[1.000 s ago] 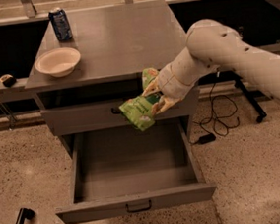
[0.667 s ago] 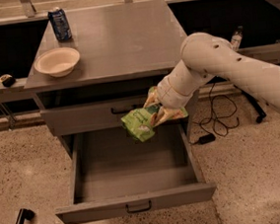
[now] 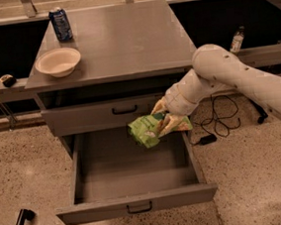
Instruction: Place green rice chip bag into middle drawer
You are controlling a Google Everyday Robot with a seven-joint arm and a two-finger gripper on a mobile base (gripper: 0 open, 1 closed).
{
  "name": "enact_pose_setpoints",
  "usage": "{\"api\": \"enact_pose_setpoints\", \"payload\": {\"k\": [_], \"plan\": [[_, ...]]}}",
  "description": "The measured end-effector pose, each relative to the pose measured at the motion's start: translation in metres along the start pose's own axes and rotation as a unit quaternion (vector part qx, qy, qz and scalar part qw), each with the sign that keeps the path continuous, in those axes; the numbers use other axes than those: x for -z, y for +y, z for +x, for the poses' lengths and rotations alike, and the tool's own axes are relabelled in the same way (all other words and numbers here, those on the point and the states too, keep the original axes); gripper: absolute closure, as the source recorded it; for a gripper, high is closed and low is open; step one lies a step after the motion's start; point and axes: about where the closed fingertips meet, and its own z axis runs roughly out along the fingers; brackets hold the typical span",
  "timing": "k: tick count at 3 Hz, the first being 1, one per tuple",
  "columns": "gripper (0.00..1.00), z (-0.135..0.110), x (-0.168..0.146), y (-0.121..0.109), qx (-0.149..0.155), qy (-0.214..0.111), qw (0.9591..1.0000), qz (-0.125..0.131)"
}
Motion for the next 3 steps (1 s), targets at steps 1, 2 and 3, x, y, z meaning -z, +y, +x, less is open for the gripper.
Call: {"api": "enact_pose_setpoints", "payload": {"k": [1,2,3], "plan": [[1.00,0.025,-0.061,0.044,-0.120,-0.044,0.9917,0.008],[1.00,0.028,-0.127,0.066,-0.174,-0.061,0.9827,0.016],[1.00,0.023,-0.182,0.068,-0.229,-0.088,0.9690,0.029]]}}
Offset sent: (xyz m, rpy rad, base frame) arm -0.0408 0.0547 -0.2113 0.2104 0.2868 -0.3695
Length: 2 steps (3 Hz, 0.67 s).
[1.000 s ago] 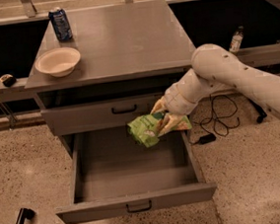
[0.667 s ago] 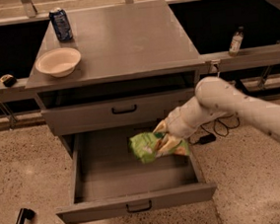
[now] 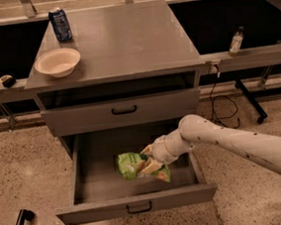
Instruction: Place green rice chip bag into middle drawer
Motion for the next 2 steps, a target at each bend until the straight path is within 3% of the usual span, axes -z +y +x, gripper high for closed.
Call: {"api": "enact_pose_setpoints", "payload": {"k": [2], "plan": [[1.00,0.0015,-0.0026,-0.0053,-0.002,0.000,0.9999,0.011]]}}
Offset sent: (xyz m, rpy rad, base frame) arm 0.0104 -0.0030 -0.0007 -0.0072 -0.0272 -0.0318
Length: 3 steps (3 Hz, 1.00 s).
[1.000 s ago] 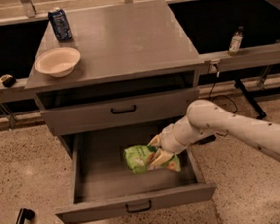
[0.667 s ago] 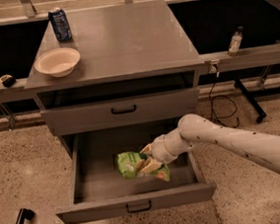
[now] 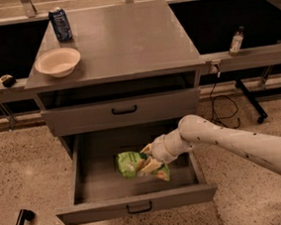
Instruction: Place green rice chip bag into middle drawer
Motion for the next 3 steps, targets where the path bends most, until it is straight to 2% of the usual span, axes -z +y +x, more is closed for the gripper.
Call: {"api": "enact_pose_setpoints", "payload": {"k": [1,2,3], "plan": [[1.00,-0.005,-0.005,-0.016,0.039,0.014,0.9987,0.029],[0.81,-0.003,-0.015,-0.038,0.068,0.021,0.9954,0.065],[0.57,-0.003,-0.015,-0.040,0.068,0.021,0.9951,0.068]]}}
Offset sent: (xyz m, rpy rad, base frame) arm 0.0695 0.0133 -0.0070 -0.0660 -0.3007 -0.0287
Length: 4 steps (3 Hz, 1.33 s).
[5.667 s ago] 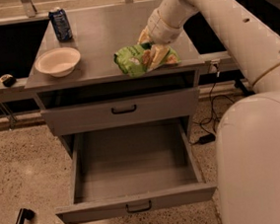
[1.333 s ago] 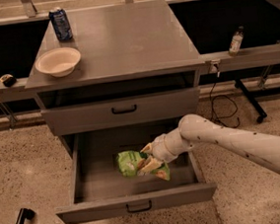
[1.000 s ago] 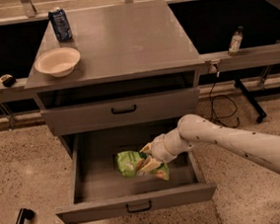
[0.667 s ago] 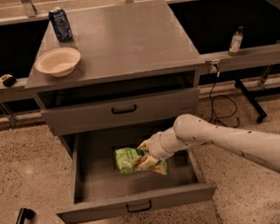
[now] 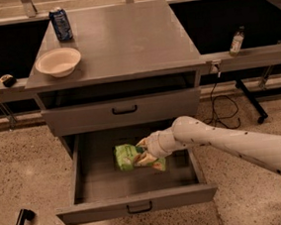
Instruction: Place green rice chip bag into middle drawer
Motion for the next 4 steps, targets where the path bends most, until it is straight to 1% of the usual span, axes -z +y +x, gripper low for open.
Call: {"api": "enact_pose_setpoints", "payload": {"k": [1,2,3,4], "plan": [[0.26,0.0000,0.0000,0.0000,0.000,0.000,1.0000,0.000],[0.03,0.0000,-0.0001,0.0000,0.000,0.000,1.0000,0.000],[0.00,-0.0001,-0.0001,0.0001,0.000,0.000,1.0000,0.000],[0.00,-0.0001,-0.0001,0.0001,0.000,0.000,1.0000,0.000]]}}
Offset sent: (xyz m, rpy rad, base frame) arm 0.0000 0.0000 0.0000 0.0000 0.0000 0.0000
